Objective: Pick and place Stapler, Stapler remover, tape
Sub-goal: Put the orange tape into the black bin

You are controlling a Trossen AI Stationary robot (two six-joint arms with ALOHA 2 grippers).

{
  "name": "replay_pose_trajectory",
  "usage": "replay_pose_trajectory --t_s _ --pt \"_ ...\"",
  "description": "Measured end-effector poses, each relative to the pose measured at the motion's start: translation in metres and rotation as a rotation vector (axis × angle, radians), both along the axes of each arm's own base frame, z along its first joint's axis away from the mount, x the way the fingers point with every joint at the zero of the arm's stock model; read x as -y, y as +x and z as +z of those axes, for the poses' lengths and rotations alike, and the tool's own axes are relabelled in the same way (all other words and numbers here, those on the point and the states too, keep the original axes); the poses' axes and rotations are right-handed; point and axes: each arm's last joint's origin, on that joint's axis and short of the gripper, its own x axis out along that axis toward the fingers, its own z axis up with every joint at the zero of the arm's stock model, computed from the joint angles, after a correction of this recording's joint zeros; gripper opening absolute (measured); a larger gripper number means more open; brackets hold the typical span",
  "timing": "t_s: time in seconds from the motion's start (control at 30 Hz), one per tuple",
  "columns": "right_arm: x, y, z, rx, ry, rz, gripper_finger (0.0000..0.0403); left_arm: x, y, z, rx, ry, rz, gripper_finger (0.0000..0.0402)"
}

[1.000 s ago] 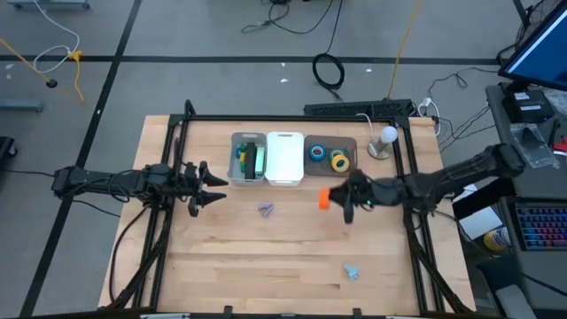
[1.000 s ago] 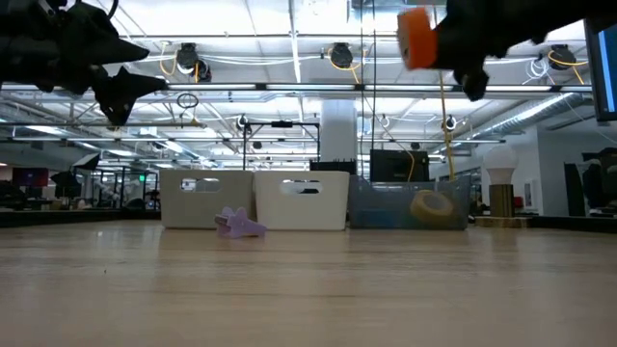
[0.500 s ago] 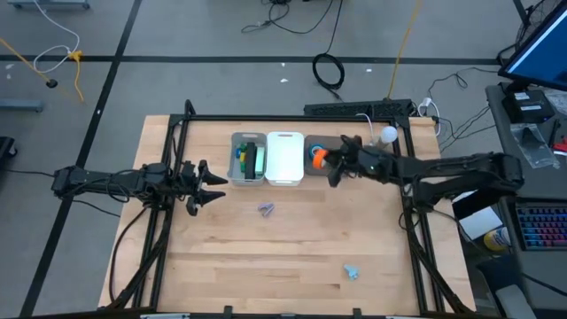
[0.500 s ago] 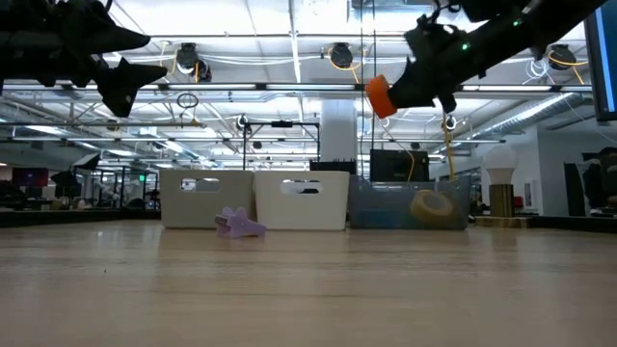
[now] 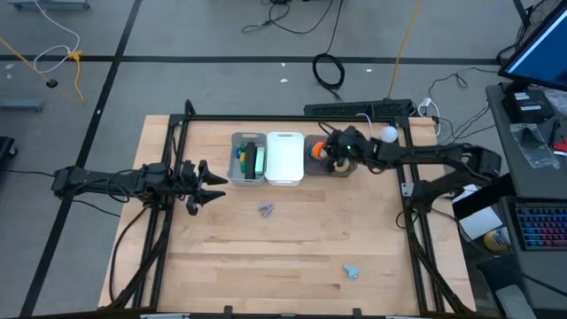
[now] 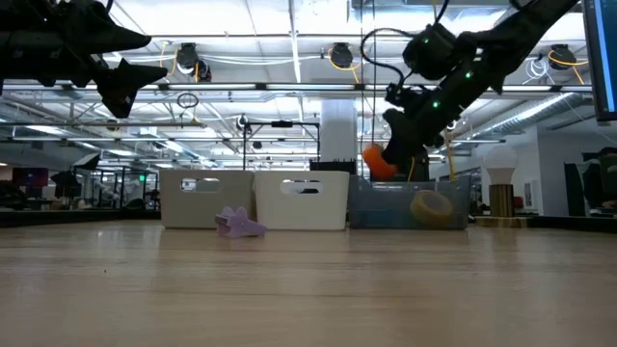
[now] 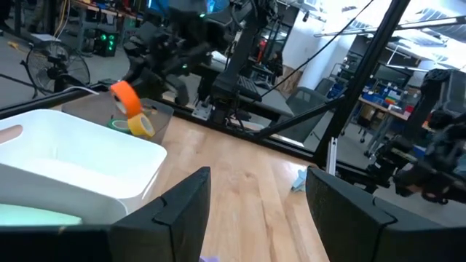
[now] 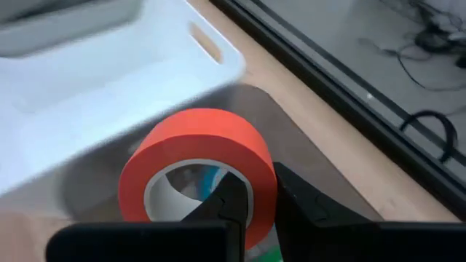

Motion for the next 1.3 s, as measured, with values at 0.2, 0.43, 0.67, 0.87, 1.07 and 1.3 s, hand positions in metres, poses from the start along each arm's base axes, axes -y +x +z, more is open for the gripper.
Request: replay_pose_trajectory --t_s 0.2,0.43,0.67,0.87,1.07,1.3 --pt "0.013 -0.001 -0.016 -0.046 0.067 0.006 0.0031 0.0 0.0 0.0 -0.001 -0.003 0.004 0.0225" --pt "0.015 0.004 -0.036 -0.093 0.133 0.044 0.0031 0.0 0.0 0.0 -0.002 -0.009 0.009 0.0225" --pt "0.014 0.002 -0.037 -0.123 0.121 0.063 0.0032 -0.001 0.0 0.0 -0.002 -0.01 0.021 0.0225" --pt "0.013 0.0 -0.039 -0.161 0.143 0.063 0.004 -0.001 0.0 0.0 -0.002 -0.006 0.022 0.0225" --pt "0.012 0.0 -0.039 -0.172 0.131 0.12 0.0049 -0.001 0.0 0.0 -0.003 -0.006 0.022 0.0225" --pt "0.014 -0.001 -0.039 -0.176 0.123 0.112 0.0089 -0.001 0.0 0.0 -0.003 -0.006 0.022 0.0225"
